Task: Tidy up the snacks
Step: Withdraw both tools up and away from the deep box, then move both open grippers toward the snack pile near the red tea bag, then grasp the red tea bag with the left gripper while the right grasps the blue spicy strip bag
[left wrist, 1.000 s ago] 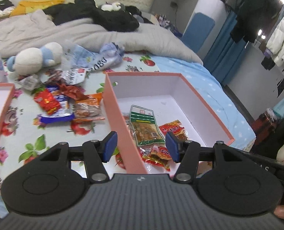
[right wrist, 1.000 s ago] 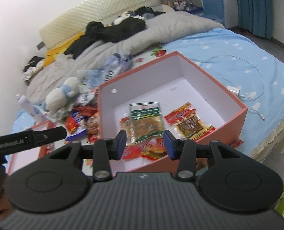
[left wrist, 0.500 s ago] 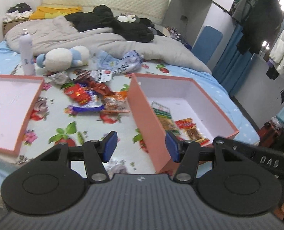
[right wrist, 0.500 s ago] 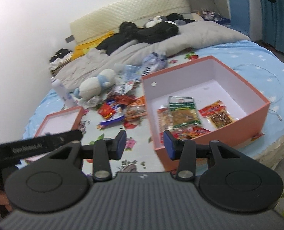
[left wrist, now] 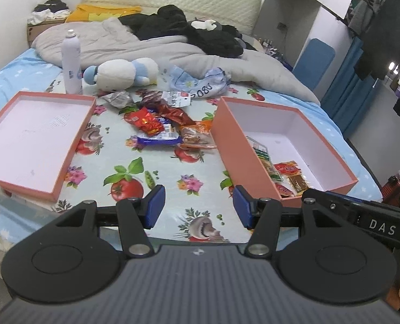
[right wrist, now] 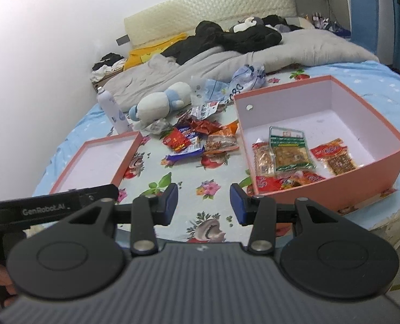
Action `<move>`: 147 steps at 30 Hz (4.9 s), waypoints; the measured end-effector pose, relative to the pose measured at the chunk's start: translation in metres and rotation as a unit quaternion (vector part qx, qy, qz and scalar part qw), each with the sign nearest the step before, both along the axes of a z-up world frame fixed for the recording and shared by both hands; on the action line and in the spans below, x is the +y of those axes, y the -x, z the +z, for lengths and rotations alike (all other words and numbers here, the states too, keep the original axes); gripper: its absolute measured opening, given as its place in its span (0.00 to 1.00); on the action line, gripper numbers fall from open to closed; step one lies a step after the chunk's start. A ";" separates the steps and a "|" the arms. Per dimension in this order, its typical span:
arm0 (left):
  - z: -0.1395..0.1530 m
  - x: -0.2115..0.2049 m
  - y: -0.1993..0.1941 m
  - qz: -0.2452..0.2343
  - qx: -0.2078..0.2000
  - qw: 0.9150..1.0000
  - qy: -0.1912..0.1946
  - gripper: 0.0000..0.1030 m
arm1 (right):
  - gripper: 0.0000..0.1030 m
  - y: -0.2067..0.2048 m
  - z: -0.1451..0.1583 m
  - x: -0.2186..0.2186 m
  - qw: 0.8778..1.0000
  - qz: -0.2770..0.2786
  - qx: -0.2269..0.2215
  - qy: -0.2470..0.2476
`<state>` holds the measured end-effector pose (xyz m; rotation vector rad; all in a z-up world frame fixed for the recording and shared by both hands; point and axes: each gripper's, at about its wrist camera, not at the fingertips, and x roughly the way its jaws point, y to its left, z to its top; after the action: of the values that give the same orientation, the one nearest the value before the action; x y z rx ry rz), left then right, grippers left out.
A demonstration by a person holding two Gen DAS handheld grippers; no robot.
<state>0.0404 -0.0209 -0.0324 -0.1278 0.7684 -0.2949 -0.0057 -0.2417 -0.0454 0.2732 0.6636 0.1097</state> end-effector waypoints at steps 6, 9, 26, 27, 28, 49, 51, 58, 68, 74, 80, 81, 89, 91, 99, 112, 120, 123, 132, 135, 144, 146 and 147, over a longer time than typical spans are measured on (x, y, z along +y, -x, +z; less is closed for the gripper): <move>-0.006 0.003 -0.008 0.004 0.015 1.000 -0.008 0.60 | 0.44 -0.006 -0.006 0.015 1.000 0.020 0.005 0.006; -0.009 0.005 -0.017 0.008 0.021 1.000 -0.011 0.60 | 0.44 -0.014 -0.008 0.018 1.000 0.022 0.005 0.012; -0.032 0.027 -0.115 0.046 0.058 0.997 -0.018 0.62 | 0.44 -0.087 -0.024 0.042 0.997 0.050 0.005 0.050; -0.034 0.028 -0.122 0.048 0.060 0.997 -0.019 0.63 | 0.44 -0.092 -0.025 0.044 0.997 0.054 0.005 0.053; -0.037 0.028 -0.128 0.049 0.061 0.997 -0.020 0.63 | 0.44 -0.099 -0.027 0.046 0.997 0.056 0.006 0.057; -0.109 0.054 -0.286 0.044 0.104 0.992 -0.046 0.77 | 0.82 -0.225 -0.096 0.083 0.988 0.089 0.045 0.114; -0.116 0.050 -0.302 0.039 0.104 0.993 -0.048 0.78 | 0.82 -0.235 -0.106 0.085 0.986 0.091 0.045 0.131; -0.141 0.034 -0.351 0.019 0.113 0.993 -0.026 0.78 | 0.73 -0.264 -0.132 0.092 0.974 0.094 0.040 0.200; -0.172 0.019 -0.373 0.022 0.129 0.991 -0.017 0.77 | 0.72 -0.292 -0.167 0.100 0.949 0.100 0.044 0.296; -0.186 0.008 -0.386 0.032 0.126 0.991 -0.013 0.77 | 0.70 -0.306 -0.181 0.101 0.937 0.105 0.045 0.330; -0.197 -0.003 -0.392 0.033 0.122 0.991 -0.036 0.71 | 0.56 -0.315 -0.185 0.098 0.951 0.100 0.034 0.289; -0.198 -0.003 -0.392 0.033 0.123 0.991 -0.035 0.69 | 0.43 -0.315 -0.186 0.097 0.954 0.103 0.036 0.280; -0.195 -0.003 -0.387 0.016 0.113 0.993 -0.041 0.64 | 0.03 -0.315 -0.185 0.101 0.959 0.124 0.056 0.248; -0.192 -0.001 -0.383 0.016 0.114 0.993 -0.039 0.64 | 0.03 -0.312 -0.184 0.100 0.959 0.119 0.059 0.248; -0.180 0.008 -0.368 0.026 0.107 0.993 -0.046 0.64 | 0.08 -0.299 -0.155 0.081 0.975 0.040 0.013 0.216; -0.169 0.023 -0.356 0.037 0.099 0.992 -0.067 0.64 | 0.59 -0.347 -0.171 0.075 0.969 0.013 0.076 0.235; -0.171 0.019 -0.351 0.032 0.102 0.991 -0.075 0.64 | 0.60 -0.370 -0.184 0.060 0.979 0.004 0.109 0.171; -0.168 0.019 -0.349 0.031 0.100 0.992 -0.076 0.64 | 0.44 -0.373 -0.183 0.052 0.983 0.008 0.118 0.140; -0.151 0.021 -0.336 0.031 0.088 0.992 -0.081 0.64 | 0.03 -0.349 -0.180 0.068 0.982 0.025 0.121 0.146; -0.145 0.024 -0.326 0.032 0.084 0.992 -0.084 0.64 | 0.03 -0.338 -0.178 0.071 0.983 0.026 0.117 0.142; -0.140 0.045 -0.308 0.057 0.085 0.991 -0.088 0.64 | 0.27 -0.311 -0.156 0.079 0.996 -0.001 0.043 0.084; -0.137 0.054 -0.308 0.066 0.084 0.990 -0.088 0.64 | 0.73 -0.316 -0.154 0.081 0.998 0.005 0.035 0.061; -0.136 0.058 -0.307 0.069 0.084 0.990 -0.088 0.64 | 0.79 -0.319 -0.154 0.083 0.998 0.015 0.031 0.050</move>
<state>0.3475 0.0375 -0.1682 -0.0392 0.9438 -0.0835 0.3136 -0.1592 -0.1991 0.1715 0.7331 0.0964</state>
